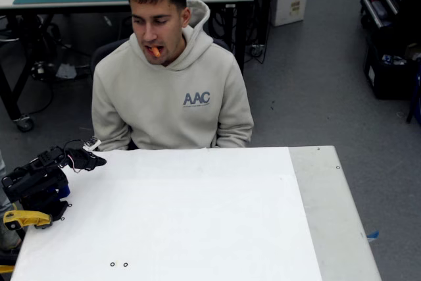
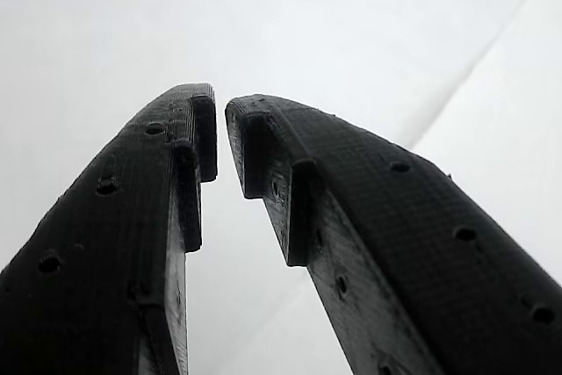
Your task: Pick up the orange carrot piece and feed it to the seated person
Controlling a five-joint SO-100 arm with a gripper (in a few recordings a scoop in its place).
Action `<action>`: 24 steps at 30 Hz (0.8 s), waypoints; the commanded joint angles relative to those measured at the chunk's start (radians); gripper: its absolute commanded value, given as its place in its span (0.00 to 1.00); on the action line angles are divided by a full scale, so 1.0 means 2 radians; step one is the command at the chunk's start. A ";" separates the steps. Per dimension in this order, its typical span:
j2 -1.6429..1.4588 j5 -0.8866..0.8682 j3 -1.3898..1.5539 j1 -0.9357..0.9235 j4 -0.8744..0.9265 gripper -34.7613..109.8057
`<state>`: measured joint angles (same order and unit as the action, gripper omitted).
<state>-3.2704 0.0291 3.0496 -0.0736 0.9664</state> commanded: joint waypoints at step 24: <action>-0.006 -0.014 -0.059 -0.002 0.094 0.22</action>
<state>-3.2720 0.0031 2.9943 -0.0736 1.1474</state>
